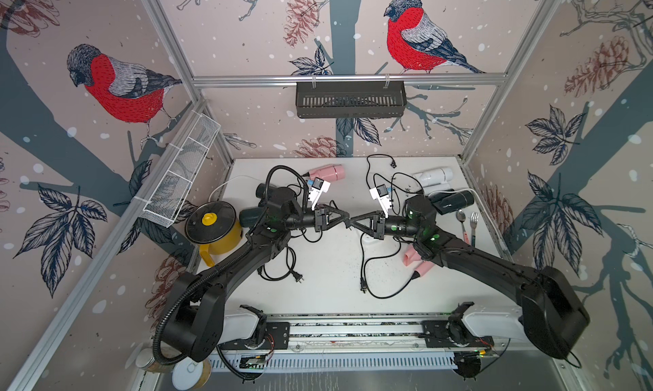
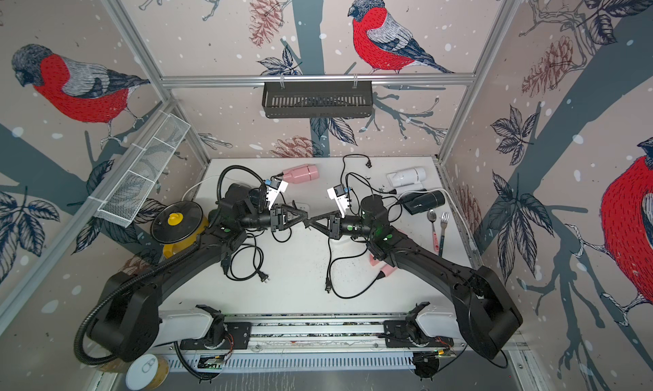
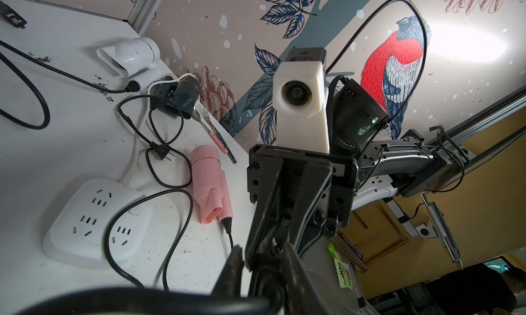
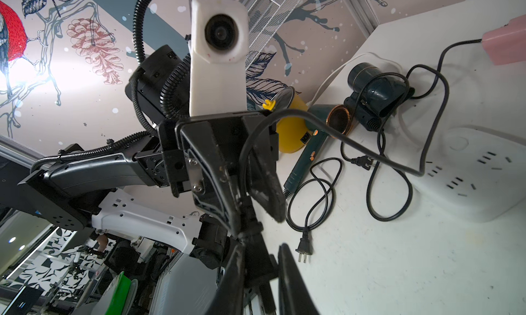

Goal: Charge the blow dryers
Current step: Pick up the plug from the center of the board.

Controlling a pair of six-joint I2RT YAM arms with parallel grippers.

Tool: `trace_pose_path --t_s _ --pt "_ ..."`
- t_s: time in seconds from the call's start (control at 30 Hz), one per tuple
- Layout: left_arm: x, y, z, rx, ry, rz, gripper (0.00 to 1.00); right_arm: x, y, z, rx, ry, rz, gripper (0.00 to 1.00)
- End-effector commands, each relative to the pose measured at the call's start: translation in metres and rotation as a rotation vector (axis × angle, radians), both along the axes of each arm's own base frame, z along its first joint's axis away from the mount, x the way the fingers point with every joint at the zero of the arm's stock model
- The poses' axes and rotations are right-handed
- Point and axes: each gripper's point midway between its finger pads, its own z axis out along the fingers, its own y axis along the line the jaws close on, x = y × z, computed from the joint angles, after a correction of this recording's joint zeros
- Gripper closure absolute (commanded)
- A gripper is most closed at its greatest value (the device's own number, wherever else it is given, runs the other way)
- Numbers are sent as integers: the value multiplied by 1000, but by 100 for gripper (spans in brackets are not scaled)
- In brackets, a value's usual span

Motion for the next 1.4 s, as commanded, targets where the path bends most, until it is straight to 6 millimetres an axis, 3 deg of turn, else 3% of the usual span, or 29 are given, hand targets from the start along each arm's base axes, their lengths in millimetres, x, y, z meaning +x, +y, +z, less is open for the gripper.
trace_pose_path --t_s 0.0,0.47,0.77,0.87,1.03,1.07,1.2,1.3,1.37 --pt "-8 -1 12 -6 -56 -46 63 -2 -3 13 32 -28 22 83" --pt "-11 -7 7 31 -56 -80 65 -6 -3 14 36 -26 55 84" --pt "-13 -8 5 30 -62 -80 85 -5 -5 10 24 -23 40 83" --pt "-13 -8 4 43 -71 -76 86 -4 -6 11 25 -27 33 81" --pt "-3 -7 -1 96 -79 -18 87 8 -10 2 -21 -27 -36 54" --pt "6 -4 -3 126 -76 34 89 9 -14 6 -30 -54 -67 47" --pt "41 9 -20 261 -82 240 89 25 -27 -13 -139 -61 -196 30" --pt "69 21 -31 357 -83 378 90 24 -35 -18 -162 -75 -239 11" --pt "86 30 -40 423 -84 466 91 22 -40 -18 -170 -88 -267 4"
